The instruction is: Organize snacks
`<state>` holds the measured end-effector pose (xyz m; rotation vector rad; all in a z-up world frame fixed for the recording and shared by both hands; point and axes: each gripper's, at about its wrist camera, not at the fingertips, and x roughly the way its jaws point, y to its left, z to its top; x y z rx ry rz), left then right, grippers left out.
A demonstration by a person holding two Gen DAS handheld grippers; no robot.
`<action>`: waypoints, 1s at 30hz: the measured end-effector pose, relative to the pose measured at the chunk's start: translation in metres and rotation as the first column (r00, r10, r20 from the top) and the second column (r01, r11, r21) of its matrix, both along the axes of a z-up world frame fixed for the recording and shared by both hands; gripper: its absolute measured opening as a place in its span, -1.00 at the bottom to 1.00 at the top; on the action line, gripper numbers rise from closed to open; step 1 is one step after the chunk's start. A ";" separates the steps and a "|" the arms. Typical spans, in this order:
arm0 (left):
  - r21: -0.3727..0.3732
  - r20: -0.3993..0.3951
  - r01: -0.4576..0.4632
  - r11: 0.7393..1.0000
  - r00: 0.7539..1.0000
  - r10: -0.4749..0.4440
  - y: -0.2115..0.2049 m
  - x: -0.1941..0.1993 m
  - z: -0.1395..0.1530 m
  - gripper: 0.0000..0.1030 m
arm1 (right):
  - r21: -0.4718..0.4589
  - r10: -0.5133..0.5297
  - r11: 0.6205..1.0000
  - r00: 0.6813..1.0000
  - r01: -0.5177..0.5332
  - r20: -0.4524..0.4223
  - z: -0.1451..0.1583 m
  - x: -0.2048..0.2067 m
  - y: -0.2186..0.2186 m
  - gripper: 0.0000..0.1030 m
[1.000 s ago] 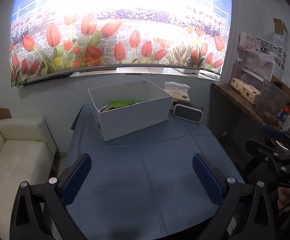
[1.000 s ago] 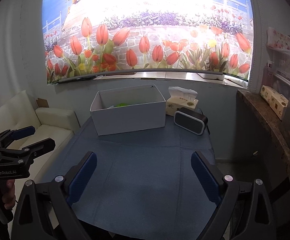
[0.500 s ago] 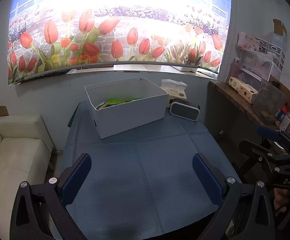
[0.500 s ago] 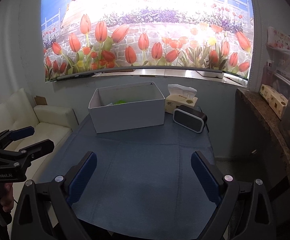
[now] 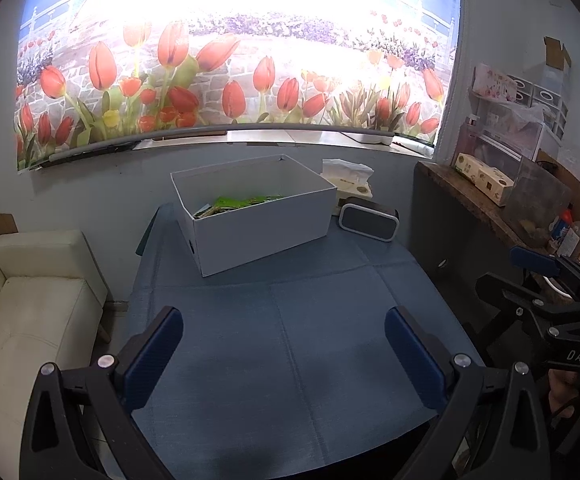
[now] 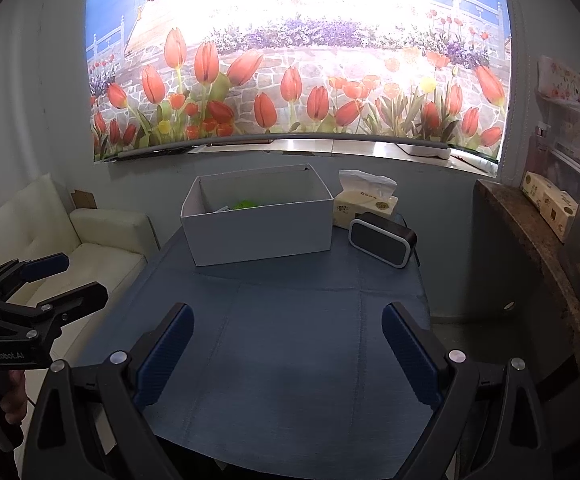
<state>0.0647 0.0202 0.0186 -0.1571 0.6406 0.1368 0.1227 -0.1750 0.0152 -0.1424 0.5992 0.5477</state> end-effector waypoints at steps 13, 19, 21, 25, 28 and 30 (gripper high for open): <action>-0.003 -0.005 0.007 1.000 1.000 -0.007 -0.001 -0.002 0.001 1.00 | 0.013 0.009 1.000 1.000 -0.009 0.003 0.004 0.000 -0.001 0.90; -0.013 -0.002 0.001 1.000 1.000 -0.001 0.000 -0.002 0.001 1.00 | 0.013 0.009 1.000 1.000 -0.009 0.001 0.005 -0.002 -0.002 0.90; -0.013 -0.004 0.001 1.000 1.000 -0.001 0.000 -0.002 0.001 1.00 | 0.013 0.012 1.000 1.000 -0.012 0.003 0.004 0.000 -0.002 0.90; -0.012 -0.001 0.001 1.000 1.000 -0.001 0.000 -0.002 0.001 1.00 | 0.014 0.011 1.000 1.000 -0.011 0.001 0.004 0.000 -0.002 0.90; -0.011 0.001 0.002 1.000 1.000 -0.002 -0.001 -0.003 0.002 1.00 | 0.016 0.014 1.000 1.000 -0.014 -0.002 0.004 0.000 -0.003 0.90; -0.010 0.001 0.005 1.000 1.000 -0.005 -0.001 -0.003 0.002 1.00 | 0.016 0.017 1.000 1.000 -0.017 0.000 0.005 -0.001 -0.003 0.90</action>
